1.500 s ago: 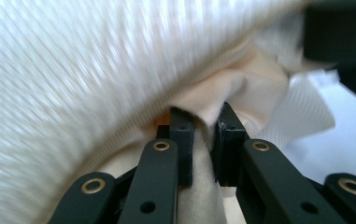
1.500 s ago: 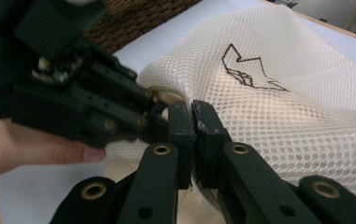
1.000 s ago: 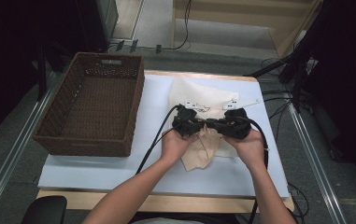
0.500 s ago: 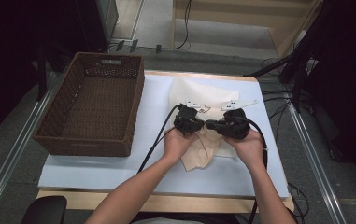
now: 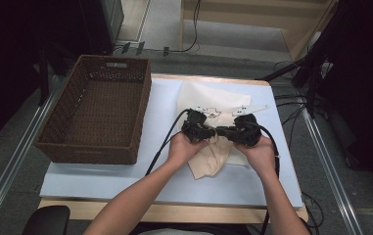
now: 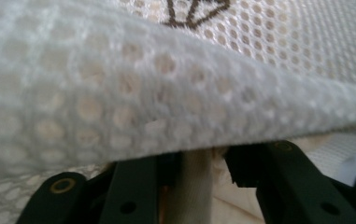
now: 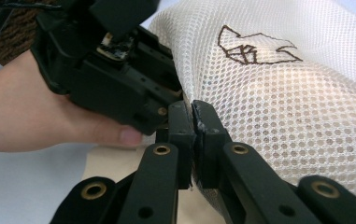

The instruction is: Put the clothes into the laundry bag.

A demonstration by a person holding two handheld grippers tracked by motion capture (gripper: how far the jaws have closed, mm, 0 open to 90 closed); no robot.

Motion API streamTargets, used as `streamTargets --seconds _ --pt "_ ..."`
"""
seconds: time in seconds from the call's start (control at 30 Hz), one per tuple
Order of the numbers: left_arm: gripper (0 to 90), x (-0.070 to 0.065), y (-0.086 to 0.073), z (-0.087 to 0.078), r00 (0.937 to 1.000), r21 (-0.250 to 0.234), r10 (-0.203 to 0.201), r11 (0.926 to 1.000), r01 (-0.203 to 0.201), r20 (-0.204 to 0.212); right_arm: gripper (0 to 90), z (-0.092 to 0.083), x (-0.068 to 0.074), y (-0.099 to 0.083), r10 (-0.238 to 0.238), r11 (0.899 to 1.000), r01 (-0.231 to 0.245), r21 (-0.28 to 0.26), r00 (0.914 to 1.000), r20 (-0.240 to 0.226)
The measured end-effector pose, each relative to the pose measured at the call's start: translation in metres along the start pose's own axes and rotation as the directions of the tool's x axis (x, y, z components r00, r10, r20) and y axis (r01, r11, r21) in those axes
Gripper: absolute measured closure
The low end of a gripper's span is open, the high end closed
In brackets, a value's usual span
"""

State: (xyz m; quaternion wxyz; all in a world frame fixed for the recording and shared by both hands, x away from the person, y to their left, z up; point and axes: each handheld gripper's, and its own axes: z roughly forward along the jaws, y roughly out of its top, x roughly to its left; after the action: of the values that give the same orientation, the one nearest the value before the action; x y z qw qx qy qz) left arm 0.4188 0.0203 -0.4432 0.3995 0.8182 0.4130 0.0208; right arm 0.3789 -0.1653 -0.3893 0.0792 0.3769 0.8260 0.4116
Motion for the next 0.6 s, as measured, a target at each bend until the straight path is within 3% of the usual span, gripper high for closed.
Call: streamTargets --seconds 0.17,0.33,0.6 --pt "51.1 -0.005 -0.001 -0.013 0.9995 0.011 0.013 0.9999 -0.013 0.030 88.8 -0.003 -0.003 -0.001 0.005 1.000 -0.005 -0.015 1.0000 -0.002" --pt "40.0 -0.010 -0.005 -0.029 0.9970 0.020 0.051 0.9985 -0.052 0.059 88.8 -0.006 -0.003 0.000 0.006 1.000 -0.006 -0.028 1.0000 -0.001" --pt "37.1 -0.018 -0.011 -0.058 0.9929 -0.025 0.082 0.9965 -0.080 0.087 88.8 -0.007 -0.004 0.000 0.009 0.999 -0.009 -0.031 1.0000 0.001"
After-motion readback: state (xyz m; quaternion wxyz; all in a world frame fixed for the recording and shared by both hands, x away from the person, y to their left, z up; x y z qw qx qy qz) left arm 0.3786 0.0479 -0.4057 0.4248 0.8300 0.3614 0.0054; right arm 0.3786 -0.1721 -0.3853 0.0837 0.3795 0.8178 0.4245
